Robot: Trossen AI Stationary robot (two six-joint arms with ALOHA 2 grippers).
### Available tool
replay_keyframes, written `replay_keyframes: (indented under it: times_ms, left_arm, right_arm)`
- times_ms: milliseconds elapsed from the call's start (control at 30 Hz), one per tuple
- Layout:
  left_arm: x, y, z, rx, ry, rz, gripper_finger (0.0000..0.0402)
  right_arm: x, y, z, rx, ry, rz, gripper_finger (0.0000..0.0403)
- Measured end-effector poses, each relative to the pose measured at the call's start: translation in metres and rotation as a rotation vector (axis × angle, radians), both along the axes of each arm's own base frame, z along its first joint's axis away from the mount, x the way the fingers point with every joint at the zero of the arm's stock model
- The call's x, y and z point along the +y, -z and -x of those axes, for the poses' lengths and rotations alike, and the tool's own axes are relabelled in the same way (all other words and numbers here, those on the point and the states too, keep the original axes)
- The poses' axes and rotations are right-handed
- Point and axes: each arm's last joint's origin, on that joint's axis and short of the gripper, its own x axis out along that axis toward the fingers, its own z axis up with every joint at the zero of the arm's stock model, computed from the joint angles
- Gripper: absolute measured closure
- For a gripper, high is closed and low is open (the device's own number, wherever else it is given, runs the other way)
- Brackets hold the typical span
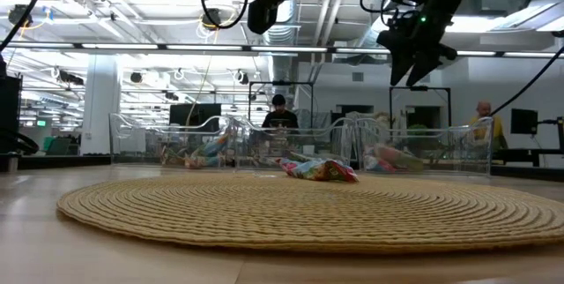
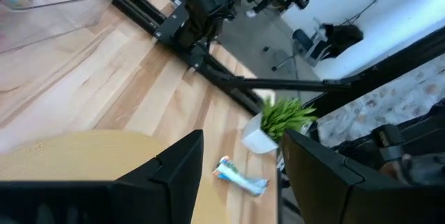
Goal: Pick and place Granola Bars by type
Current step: Put the red granola bar into the top right transparent bin
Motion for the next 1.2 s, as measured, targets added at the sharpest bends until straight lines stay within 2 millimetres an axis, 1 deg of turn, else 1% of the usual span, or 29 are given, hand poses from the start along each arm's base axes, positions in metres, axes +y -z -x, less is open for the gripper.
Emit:
replay_keyframes:
  times_ms: [133,267,367,467,533,633,700,767,933,1067,1200]
  left_arm:
    - [0.000,0.006,0.002,0.059,0.019,-0.054,0.0214]
    - [0.000,0.019,0.008,0.190,0.064,-0.146,0.0214]
    - [0.000,0.028,0.013,0.287,0.107,-0.211,0.0214]
    - [0.000,0.034,0.018,0.348,0.160,-0.291,0.0214]
    - [0.000,0.037,0.019,0.365,0.204,-0.359,0.0214]
    - [0.000,0.044,0.018,0.392,0.265,-0.446,0.0214]
    - [0.000,0.048,0.013,0.396,0.298,-0.501,0.0214]
    - [0.001,0.053,0.010,0.463,0.336,-0.559,0.0214]
    - [0.001,0.054,-0.012,0.579,0.408,-0.749,0.0214]
    - [0.004,0.061,-0.034,0.675,0.462,-0.867,0.0214]
    - [0.005,0.067,-0.053,0.712,0.551,-0.910,0.0214]
  right_arm:
    - [0.007,-0.001,-0.001,-0.008,-0.033,-0.022,0.0167]
    - [0.027,-0.012,-0.006,-0.119,-0.169,-0.054,0.0169]
    - [0.048,-0.026,-0.008,-0.228,-0.309,-0.061,0.0172]
    - [0.073,-0.037,-0.007,-0.309,-0.459,-0.087,0.0174]
    - [0.090,-0.043,-0.005,-0.345,-0.549,-0.112,0.0175]
    - [0.114,-0.048,-0.001,-0.378,-0.625,-0.153,0.0175]
    - [0.126,-0.050,-0.001,-0.398,-0.655,-0.183,0.0175]
    - [0.137,-0.050,0.001,-0.403,-0.658,-0.202,0.0175]
    - [0.161,-0.051,0.000,-0.426,-0.674,-0.211,0.0175]
    - [0.175,-0.050,0.001,-0.431,-0.678,-0.227,0.0175]
    - [0.185,-0.050,0.003,-0.450,-0.657,-0.221,0.0175]
